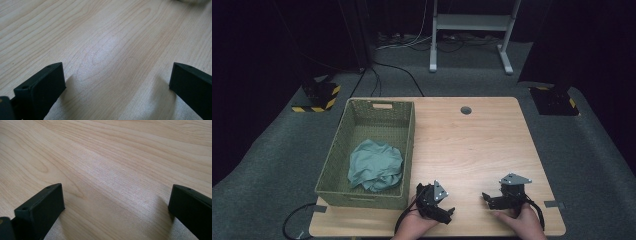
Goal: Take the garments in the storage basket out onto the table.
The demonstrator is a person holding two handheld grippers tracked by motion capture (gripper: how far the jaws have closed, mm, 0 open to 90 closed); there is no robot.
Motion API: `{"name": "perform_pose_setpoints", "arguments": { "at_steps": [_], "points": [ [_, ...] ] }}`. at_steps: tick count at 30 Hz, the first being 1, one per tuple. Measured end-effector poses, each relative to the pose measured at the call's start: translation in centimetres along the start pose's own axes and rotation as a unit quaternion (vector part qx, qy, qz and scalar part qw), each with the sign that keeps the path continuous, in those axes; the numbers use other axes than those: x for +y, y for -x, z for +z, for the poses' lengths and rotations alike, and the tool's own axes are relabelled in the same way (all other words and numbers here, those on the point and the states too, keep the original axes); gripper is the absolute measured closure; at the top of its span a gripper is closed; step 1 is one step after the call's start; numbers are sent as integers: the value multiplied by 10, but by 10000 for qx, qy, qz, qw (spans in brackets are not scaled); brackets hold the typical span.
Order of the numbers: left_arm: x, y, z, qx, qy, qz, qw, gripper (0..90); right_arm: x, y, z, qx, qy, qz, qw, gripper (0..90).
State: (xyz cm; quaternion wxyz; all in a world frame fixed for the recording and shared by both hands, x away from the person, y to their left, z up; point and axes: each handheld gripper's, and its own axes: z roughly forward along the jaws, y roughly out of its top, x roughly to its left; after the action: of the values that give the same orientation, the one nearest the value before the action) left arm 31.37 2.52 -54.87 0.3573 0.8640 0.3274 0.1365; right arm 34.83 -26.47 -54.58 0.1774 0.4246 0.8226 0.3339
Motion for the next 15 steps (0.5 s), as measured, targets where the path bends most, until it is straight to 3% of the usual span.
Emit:
{"name": "perform_pose_setpoints", "arguments": {
  "at_steps": [15],
  "points": [
    [1, -3, 1, -115, 17, 36, 9999, 6, 0, 0, 0, -15, 1, 17, 10000, 0]
  ]
}}
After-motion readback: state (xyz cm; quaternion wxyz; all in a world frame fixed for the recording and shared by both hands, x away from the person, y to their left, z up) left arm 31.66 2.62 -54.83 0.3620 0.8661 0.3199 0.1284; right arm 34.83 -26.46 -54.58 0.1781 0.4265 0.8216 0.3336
